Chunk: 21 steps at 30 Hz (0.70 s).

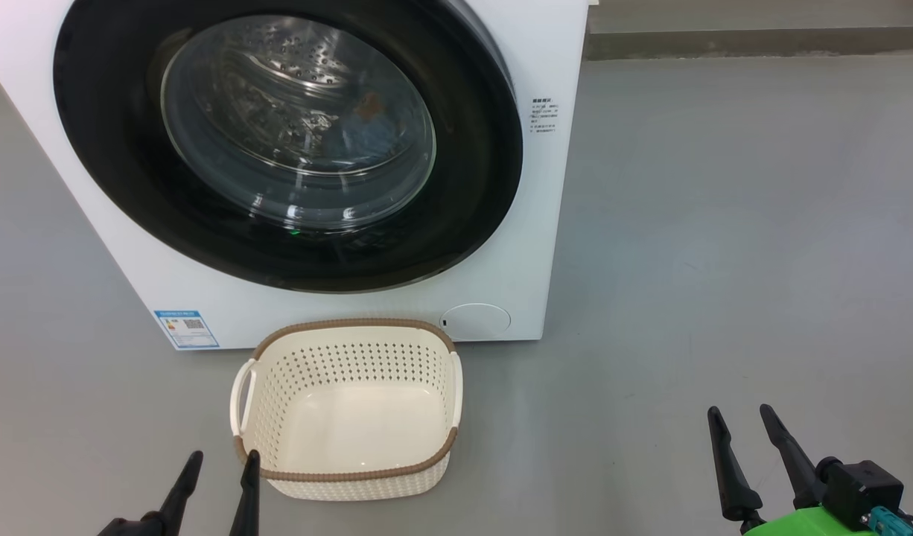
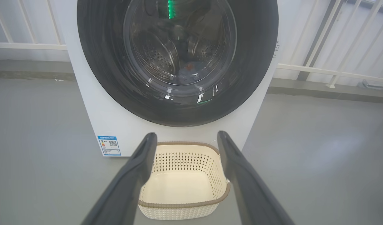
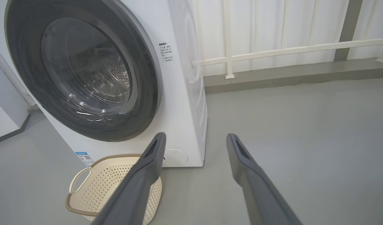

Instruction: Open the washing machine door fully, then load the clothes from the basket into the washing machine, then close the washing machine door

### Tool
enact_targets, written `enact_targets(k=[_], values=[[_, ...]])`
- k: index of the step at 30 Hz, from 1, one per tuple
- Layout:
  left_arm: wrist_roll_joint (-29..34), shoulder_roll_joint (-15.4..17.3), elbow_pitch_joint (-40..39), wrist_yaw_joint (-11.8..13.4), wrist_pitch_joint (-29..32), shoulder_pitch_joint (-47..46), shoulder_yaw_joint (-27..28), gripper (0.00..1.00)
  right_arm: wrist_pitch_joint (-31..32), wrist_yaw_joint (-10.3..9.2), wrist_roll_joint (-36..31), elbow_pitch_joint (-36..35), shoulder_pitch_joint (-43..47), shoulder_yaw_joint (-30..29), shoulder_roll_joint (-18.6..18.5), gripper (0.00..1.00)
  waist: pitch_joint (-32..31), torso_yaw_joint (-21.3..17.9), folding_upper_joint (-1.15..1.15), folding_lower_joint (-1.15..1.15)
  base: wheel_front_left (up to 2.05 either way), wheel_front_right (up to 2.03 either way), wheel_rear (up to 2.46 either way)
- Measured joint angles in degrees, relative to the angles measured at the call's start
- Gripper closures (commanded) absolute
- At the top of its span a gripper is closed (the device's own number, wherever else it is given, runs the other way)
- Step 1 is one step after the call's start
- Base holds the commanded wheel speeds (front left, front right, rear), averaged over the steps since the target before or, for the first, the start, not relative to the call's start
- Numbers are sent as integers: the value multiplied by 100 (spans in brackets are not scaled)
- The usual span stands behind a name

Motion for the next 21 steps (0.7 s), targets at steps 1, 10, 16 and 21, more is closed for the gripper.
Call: enact_targets(k=[1,10,16,21], values=[[0,0,0,0,1,-1,0,0,0,0,0,1,0,0,0,0,5,1,0,0,0,0,0],[1,1,-35,0,1,-1,9,0,0,0,0,14,-1,-1,0,0,38,10,0,0,0,0,0],[-14,-137,196,2,3,82,-69,100,3,1,9,322,44,8,46,100,44,13,0,0,0,0,0],[-248,-193,252,2,62,135,-76,100,83,1,252,385,102,4,59,100,42,-5,0,2,0,0,0]])
